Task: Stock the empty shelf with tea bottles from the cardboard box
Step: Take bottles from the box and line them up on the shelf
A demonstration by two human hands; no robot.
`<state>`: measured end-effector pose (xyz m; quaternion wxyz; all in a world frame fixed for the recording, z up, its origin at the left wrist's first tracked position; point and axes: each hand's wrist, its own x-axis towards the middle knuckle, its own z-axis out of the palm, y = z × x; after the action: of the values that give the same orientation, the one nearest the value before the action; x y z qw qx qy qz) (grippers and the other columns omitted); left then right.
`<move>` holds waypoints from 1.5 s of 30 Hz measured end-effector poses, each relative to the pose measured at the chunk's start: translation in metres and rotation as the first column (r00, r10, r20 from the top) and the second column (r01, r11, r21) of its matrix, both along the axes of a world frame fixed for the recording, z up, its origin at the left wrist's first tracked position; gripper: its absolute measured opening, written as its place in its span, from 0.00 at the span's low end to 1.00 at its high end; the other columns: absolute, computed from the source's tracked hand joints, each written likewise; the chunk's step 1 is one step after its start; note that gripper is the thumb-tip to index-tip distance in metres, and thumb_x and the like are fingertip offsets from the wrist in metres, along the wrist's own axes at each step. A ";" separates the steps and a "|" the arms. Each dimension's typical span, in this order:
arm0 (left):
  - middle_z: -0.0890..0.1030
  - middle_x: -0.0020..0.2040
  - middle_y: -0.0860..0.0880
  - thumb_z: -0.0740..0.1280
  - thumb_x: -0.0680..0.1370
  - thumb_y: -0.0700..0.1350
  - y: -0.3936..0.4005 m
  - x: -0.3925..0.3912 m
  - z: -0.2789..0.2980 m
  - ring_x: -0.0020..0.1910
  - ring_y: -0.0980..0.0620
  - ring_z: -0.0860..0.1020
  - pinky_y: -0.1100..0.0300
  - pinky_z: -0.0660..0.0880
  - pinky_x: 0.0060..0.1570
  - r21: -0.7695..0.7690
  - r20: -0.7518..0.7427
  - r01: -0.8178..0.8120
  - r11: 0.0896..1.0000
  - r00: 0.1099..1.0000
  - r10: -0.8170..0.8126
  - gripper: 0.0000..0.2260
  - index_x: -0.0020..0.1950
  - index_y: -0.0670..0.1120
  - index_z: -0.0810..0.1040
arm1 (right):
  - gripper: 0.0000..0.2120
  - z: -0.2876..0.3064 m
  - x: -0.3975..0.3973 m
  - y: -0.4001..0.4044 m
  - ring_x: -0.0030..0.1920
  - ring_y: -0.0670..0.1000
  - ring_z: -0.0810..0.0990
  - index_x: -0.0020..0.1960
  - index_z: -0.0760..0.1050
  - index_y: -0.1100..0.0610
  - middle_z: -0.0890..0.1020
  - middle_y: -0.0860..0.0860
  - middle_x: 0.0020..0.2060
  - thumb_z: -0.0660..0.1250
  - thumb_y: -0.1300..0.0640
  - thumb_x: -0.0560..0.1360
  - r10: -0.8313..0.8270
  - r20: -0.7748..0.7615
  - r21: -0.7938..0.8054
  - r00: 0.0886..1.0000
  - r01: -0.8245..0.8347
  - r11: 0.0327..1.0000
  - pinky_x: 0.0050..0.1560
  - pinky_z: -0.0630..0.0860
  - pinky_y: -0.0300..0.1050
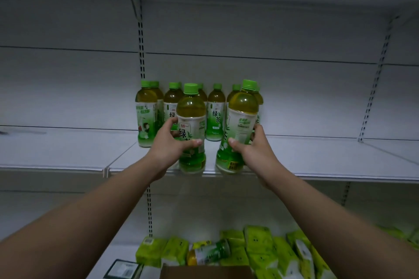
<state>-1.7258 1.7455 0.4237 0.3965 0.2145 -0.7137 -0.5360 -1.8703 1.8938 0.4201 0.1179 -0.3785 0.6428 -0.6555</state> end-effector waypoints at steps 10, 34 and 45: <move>0.77 0.59 0.51 0.76 0.70 0.43 -0.034 -0.054 0.003 0.54 0.54 0.75 0.58 0.73 0.54 -0.107 0.085 -0.073 0.992 0.993 0.083 0.31 0.70 0.49 0.67 | 0.27 -0.010 -0.039 -0.059 0.57 0.47 0.74 0.72 0.59 0.52 0.75 0.45 0.58 0.66 0.60 0.77 0.015 -0.087 0.089 0.996 -0.007 0.996 0.64 0.70 0.49; 0.79 0.59 0.48 0.74 0.71 0.51 -0.088 -0.137 -0.005 0.60 0.44 0.77 0.47 0.72 0.59 -0.404 0.202 -0.402 0.822 0.837 0.509 0.27 0.67 0.48 0.69 | 0.28 -0.022 -0.091 -0.148 0.58 0.45 0.72 0.74 0.54 0.51 0.74 0.44 0.59 0.63 0.62 0.79 0.008 -0.125 0.059 0.992 -0.001 0.998 0.60 0.66 0.40; 0.78 0.60 0.40 0.69 0.76 0.42 -0.069 -0.116 0.015 0.59 0.40 0.77 0.46 0.74 0.61 -0.307 0.458 -0.212 0.928 0.822 0.339 0.20 0.65 0.39 0.71 | 0.32 -0.026 -0.071 -0.129 0.74 0.59 0.63 0.78 0.51 0.60 0.62 0.57 0.76 0.62 0.54 0.80 -0.105 -0.149 0.361 0.983 0.153 0.920 0.75 0.60 0.55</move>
<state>-1.8421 1.6763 0.4387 0.2933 0.3983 -0.8131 -0.3068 -1.9412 1.7650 0.3938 0.1026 -0.3472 0.7846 -0.5033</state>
